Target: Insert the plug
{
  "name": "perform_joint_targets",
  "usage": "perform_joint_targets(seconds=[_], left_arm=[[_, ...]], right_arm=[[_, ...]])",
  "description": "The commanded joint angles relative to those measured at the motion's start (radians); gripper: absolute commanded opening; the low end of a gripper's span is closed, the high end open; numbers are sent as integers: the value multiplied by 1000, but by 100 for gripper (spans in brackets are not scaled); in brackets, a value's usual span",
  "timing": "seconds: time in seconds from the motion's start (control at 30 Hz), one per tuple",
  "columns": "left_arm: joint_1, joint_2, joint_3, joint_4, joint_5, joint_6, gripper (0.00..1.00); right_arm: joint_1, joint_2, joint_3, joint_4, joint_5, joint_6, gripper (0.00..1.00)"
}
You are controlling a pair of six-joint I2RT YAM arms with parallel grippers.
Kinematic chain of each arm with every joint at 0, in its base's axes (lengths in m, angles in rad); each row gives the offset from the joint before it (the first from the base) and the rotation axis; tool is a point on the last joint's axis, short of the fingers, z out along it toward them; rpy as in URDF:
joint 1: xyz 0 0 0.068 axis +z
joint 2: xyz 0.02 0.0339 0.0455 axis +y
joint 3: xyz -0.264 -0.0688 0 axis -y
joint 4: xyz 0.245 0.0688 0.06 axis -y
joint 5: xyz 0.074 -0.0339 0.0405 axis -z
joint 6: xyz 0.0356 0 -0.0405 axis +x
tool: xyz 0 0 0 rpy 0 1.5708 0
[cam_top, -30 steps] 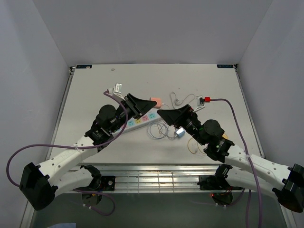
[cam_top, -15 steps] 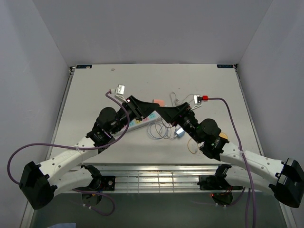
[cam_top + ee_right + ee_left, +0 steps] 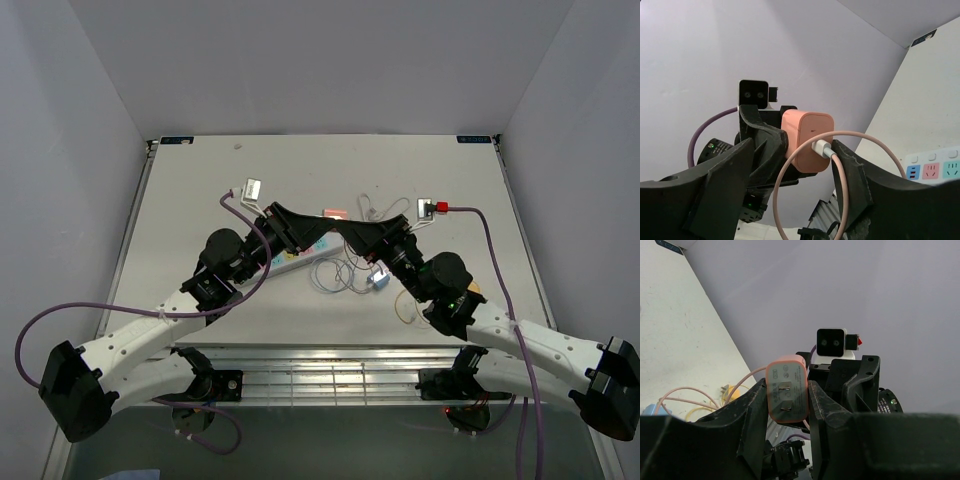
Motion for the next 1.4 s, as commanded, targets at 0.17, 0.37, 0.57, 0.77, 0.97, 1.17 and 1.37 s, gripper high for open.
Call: perform_joint_targets(seconds=[0.17, 0.37, 0.57, 0.77, 0.97, 1.17, 1.37], left_arm=[[-18, -11, -8, 28, 39, -17, 0], [-30, -8, -4, 31, 43, -8, 0], [-39, -23, -21, 36, 36, -10, 0], [-44, -37, -27, 36, 34, -8, 0], [-44, -31, -34, 36, 37, -25, 0], [-45, -34, -42, 37, 43, -33, 0], [-47, -21, -18, 34, 77, -8, 11]], right_arm=[[4, -16, 22, 103, 48, -30, 58], [4, -1, 29, 132, 42, -36, 49], [4, 10, 34, 171, 38, -48, 40], [4, 9, 25, 186, 50, -56, 25], [4, -1, 20, 202, 59, -61, 26], [4, -19, 17, 200, 65, -59, 8], [3, -16, 55, 140, 42, -122, 8]])
